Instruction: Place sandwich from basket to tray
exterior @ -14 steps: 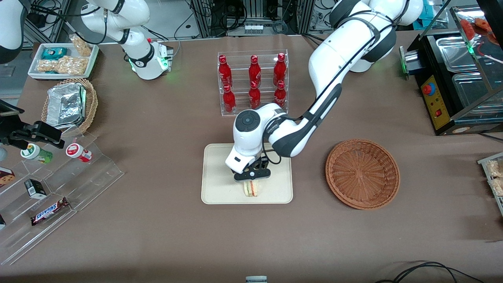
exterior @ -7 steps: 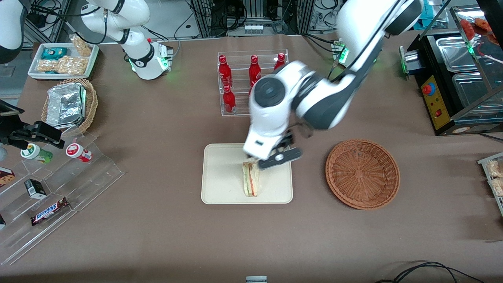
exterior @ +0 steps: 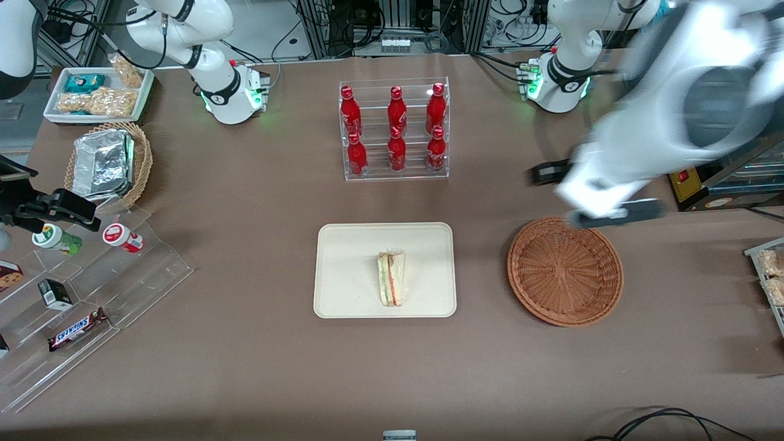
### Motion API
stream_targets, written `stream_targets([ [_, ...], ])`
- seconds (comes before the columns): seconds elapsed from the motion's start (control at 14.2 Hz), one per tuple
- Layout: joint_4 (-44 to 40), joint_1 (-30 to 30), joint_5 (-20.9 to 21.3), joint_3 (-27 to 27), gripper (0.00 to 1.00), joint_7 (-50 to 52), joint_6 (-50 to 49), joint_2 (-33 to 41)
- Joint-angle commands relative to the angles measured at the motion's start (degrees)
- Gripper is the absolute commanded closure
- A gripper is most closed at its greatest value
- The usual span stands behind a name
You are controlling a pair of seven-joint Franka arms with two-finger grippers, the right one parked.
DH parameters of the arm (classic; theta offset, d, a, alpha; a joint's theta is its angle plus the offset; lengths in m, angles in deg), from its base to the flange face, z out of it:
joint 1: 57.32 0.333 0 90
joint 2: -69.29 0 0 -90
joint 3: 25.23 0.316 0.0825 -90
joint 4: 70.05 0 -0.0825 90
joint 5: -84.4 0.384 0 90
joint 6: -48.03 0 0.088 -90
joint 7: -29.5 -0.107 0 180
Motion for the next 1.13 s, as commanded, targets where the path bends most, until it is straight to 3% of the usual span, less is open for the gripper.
stream_targets([
  [0.0, 4.7, 4.8, 0.5, -0.3, 0.00, -3.6, -2.0, 4.2],
  [0.14, 13.3, 6.6, 4.2, -0.3, 0.00, -3.7, 2.4, 9.8],
  [0.28, 21.8, 8.9, 1.6, -0.2, 0.00, -5.5, 8.9, 15.0],
  [0.56, 22.2, 6.0, 1.5, 7.5, 0.00, -18.5, 9.1, 18.3],
  [1.06, 21.5, 5.8, 1.8, 7.7, 0.00, -19.1, 9.0, 21.5],
])
